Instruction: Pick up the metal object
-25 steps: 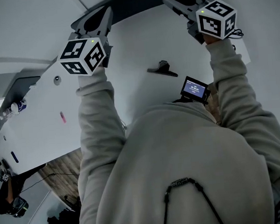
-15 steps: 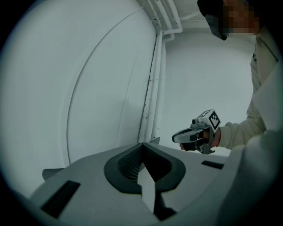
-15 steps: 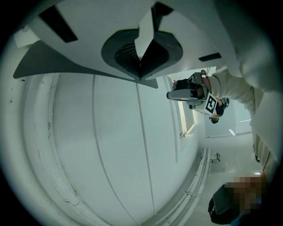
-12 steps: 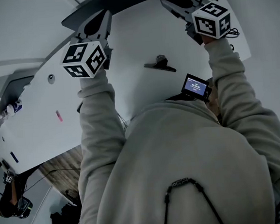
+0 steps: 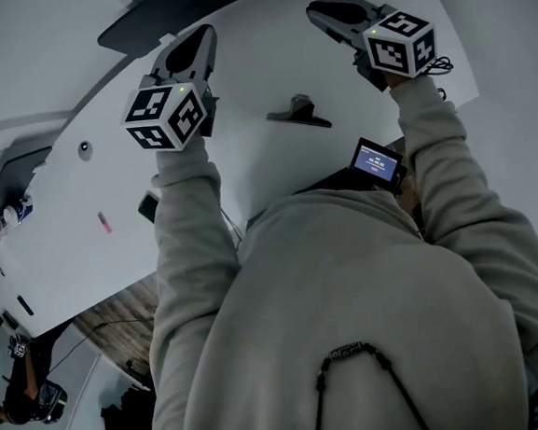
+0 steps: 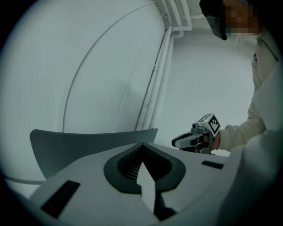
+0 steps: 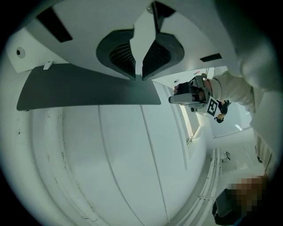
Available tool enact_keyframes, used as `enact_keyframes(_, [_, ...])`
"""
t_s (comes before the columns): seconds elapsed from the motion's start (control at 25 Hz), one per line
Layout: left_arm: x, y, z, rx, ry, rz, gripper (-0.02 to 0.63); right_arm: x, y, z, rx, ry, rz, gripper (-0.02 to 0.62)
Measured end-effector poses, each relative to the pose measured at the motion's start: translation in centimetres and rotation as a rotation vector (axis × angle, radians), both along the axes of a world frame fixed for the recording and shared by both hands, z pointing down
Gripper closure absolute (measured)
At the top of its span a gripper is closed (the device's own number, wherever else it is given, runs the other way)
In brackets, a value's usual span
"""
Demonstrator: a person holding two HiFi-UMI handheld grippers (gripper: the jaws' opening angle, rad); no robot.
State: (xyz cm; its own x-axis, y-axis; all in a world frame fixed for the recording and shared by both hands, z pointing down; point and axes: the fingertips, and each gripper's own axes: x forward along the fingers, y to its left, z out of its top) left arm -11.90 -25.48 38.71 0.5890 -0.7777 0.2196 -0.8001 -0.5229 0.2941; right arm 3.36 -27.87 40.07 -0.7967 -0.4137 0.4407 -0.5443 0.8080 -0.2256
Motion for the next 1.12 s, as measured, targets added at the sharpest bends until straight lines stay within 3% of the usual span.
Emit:
enact_keyframes(0.04, [0.2,0.0,0.2,0.001,0.001,0.0,0.601,0.1,0.2,0.3,-0.007,0.0,-0.004,0.561])
enact_keyframes(0.12, [0.7,0.0,0.7,-0.003,0.007,0.01,0.484,0.2,0.6,1.0,-0.022,0.006,-0.015,0.466])
enact_keyframes(0.2, [1.1,-0.1,1.4,-0.015,0.015,0.016,0.434,0.3,1.2,1.9,-0.038,0.015,-0.023,0.442])
enact_keyframes(0.64, [2.5,0.5,3.9,-0.092,0.02,0.058,0.433,0.7,2.9,5.7,-0.133,0.062,-0.049,0.44])
enact_keyframes(1.12, [5.0,3.2,11.7,-0.194,0.016,0.093,0.433,1.9,6.6,13.2,-0.226,0.067,-0.085,0.423])
